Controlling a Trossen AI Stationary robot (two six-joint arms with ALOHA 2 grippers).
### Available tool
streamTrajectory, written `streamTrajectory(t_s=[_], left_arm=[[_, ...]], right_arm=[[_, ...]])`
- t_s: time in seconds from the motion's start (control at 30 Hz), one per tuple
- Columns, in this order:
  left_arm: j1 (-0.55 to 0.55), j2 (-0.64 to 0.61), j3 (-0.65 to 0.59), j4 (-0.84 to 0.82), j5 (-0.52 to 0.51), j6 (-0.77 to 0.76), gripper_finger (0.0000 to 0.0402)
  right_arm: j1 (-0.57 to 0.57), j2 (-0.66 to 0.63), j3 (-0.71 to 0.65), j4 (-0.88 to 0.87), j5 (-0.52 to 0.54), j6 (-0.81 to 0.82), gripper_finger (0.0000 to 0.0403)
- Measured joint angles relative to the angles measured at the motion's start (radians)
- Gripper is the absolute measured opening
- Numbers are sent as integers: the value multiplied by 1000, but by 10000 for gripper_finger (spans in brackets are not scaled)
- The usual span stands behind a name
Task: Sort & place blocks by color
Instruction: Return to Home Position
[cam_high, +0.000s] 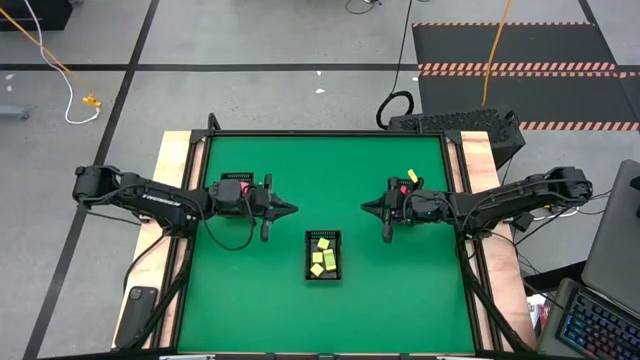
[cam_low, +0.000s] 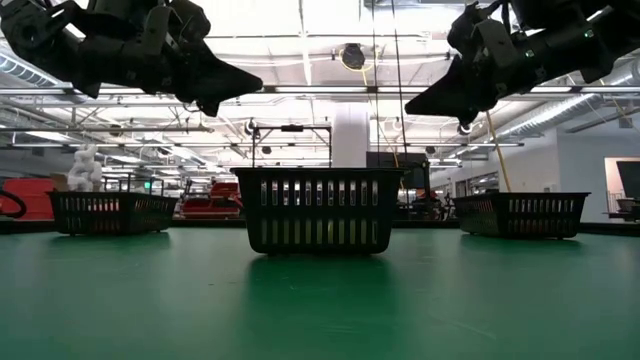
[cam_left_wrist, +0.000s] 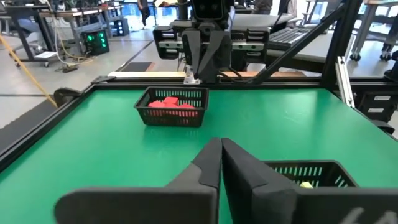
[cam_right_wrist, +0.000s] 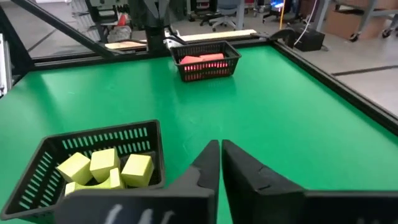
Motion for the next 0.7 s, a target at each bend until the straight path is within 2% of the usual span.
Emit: streamTrajectory(t_s=[0.37, 0.57, 0.7], left_arm=[[0, 0, 0, -11, -1, 18, 2], [-4, 0, 0, -13, 38, 35, 1], [-3, 0, -28, -10, 41, 30, 1]], right_arm=[[0, -2, 0, -2, -21, -9, 1], [0, -9, 0, -6, -29, -8, 1], [-1, -42, -5, -10, -73, -8, 0]])
